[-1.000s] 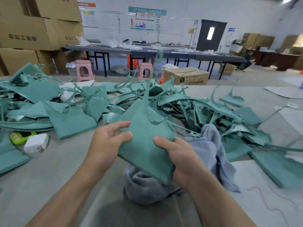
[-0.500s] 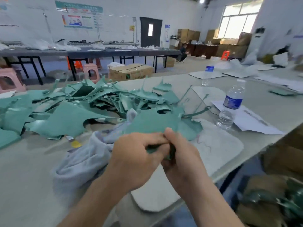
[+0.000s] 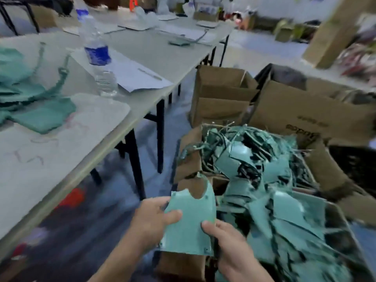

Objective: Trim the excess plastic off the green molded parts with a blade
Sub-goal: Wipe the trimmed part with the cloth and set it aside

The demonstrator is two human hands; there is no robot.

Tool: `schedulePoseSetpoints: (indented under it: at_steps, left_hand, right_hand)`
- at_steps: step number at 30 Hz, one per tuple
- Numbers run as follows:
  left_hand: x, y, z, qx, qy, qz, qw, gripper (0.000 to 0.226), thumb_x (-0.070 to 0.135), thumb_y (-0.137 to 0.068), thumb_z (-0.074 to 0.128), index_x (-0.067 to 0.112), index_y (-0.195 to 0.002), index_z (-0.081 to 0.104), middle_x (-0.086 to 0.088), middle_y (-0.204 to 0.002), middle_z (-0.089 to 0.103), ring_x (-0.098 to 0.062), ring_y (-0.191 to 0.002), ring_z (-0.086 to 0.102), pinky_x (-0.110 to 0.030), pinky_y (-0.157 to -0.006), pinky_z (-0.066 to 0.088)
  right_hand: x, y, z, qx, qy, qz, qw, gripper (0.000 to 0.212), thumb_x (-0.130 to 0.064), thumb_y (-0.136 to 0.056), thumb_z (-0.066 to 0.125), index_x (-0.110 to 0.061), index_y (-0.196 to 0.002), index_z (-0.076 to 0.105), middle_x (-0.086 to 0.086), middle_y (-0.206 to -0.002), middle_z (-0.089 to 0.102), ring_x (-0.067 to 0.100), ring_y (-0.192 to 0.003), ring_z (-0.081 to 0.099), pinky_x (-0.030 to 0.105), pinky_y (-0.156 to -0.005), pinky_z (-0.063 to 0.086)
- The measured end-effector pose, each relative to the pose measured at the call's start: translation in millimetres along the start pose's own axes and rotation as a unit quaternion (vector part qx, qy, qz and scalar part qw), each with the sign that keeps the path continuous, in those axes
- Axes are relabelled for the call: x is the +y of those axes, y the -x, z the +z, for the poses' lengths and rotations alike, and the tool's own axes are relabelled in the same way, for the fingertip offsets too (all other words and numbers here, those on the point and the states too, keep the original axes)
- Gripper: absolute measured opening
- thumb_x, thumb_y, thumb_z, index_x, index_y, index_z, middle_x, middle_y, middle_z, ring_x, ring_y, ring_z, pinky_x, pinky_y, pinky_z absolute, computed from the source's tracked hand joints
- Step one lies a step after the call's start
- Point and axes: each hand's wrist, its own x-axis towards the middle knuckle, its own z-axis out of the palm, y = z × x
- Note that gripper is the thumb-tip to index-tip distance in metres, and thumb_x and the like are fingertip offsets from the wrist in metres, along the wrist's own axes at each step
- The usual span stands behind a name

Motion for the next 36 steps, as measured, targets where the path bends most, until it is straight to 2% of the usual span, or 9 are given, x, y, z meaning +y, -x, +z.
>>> schedulePoseSetpoints:
  at_steps: [3,7,12,15,21,24,27,30,36]
  left_hand:
    - [-9.0,-13.6,50.2,-0.005,-0.048,-0.059,0.997,0.014,0.022,-0.088,0.073,0.022,-0.076,0.08,0.007,-0.069,0.073,-0.009,-0.065,0.064,-0.023,-0.061,0.048]
    - [-10.6,-21.4,91.2,-0.027,0.064,-0.124,0.99,0.019,0.014,-0.096,0.066,0.017,-0.114,0.072,-0.007,-0.101,0.077,-0.015,-0.089,0.069,-0.035,-0.078,0.057]
    - [-8.1,-25.2,92.3,-0.043,0.028,-0.095,0.994,0.018,0.021,-0.097,0.066,0.031,-0.111,0.072,0.007,-0.115,0.071,-0.013,-0.112,0.064,-0.042,-0.106,0.05]
    - [-6.7,-27.3,77.7,-0.043,0.049,-0.078,0.995,0.025,0.013,-0.097,0.065,0.035,-0.106,0.07,0.008,-0.117,0.069,-0.007,-0.111,0.063,-0.032,-0.1,0.051]
    - [-14.5,-22.6,25.6,0.05,0.154,-0.056,0.985,0.038,-0.017,-0.089,0.06,0.016,-0.106,0.07,-0.008,-0.11,0.074,-0.012,-0.09,0.074,-0.024,-0.067,0.059]
    - [-6.1,-9.2,-7.0,0.125,0.171,-0.03,0.977,0.03,-0.008,-0.084,0.074,0.015,-0.103,0.073,-0.012,-0.084,0.078,-0.015,-0.061,0.073,-0.021,-0.049,0.054]
    - [8.3,6.4,-44.4,0.216,0.116,0.013,0.969,0.003,0.016,-0.087,0.077,0.018,-0.085,0.078,-0.007,-0.053,0.066,-0.012,-0.033,0.049,-0.02,-0.034,0.038]
    - [33.2,24.5,-94.5,0.317,0.101,0.04,0.942,0.03,0.029,-0.093,0.065,0.02,-0.067,0.077,-0.002,-0.049,0.064,-0.016,-0.039,0.057,-0.025,-0.038,0.046]
    - [42.5,101.0,-223.1,0.492,-0.102,0.064,0.862,0.032,0.064,-0.072,0.047,0.042,-0.073,0.07,0.01,-0.059,0.067,-0.01,-0.06,0.063,-0.03,-0.057,0.048]
  right_hand:
    - [20.7,-5.5,-57.3,0.1,-0.029,0.042,0.994,0.014,0.001,-0.09,0.066,0.004,-0.1,0.075,0.023,-0.099,0.077,0.036,-0.084,0.077,0.043,-0.076,0.059]
    - [14.8,-22.4,-127.5,0.226,-0.102,0.019,0.969,0.01,-0.004,-0.096,0.064,-0.005,-0.104,0.07,0.009,-0.088,0.08,0.024,-0.07,0.077,0.034,-0.052,0.058]
    - [2.7,-57.5,-172.8,0.28,-0.199,-0.03,0.939,0.028,-0.015,-0.097,0.069,0.005,-0.116,0.063,0.016,-0.117,0.068,0.032,-0.106,0.068,0.043,-0.091,0.059]
    - [31.6,-73.3,-152.3,0.256,-0.147,0.054,0.954,0.03,-0.015,-0.1,0.065,0.008,-0.119,0.058,0.02,-0.109,0.067,0.031,-0.089,0.07,0.04,-0.084,0.06]
    - [57.8,-82.5,-47.5,0.144,-0.146,0.083,0.975,0.022,-0.006,-0.099,0.059,0.005,-0.118,0.06,0.02,-0.095,0.068,0.025,-0.066,0.065,0.027,-0.054,0.052]
    - [38.9,-72.0,14.7,0.038,-0.097,0.05,0.993,0.017,-0.006,-0.095,0.061,0.001,-0.11,0.068,0.017,-0.085,0.071,0.02,-0.06,0.065,0.025,-0.055,0.054]
    - [2.8,-47.8,87.1,-0.18,-0.036,-0.023,0.983,0.018,-0.008,-0.091,0.06,-0.002,-0.101,0.074,0.019,-0.087,0.072,0.02,-0.066,0.067,0.024,-0.058,0.052]
    - [-28.5,-18.9,169.8,-0.357,0.022,-0.074,0.931,0.019,-0.008,-0.093,0.057,-0.004,-0.091,0.075,0.009,-0.078,0.069,0.013,-0.059,0.061,0.02,-0.054,0.049]
    - [-31.1,38.0,326.1,-0.454,0.195,-0.207,0.845,0.019,0.001,-0.09,0.058,-0.005,-0.092,0.076,0.018,-0.075,0.067,0.025,-0.064,0.062,0.038,-0.064,0.056]
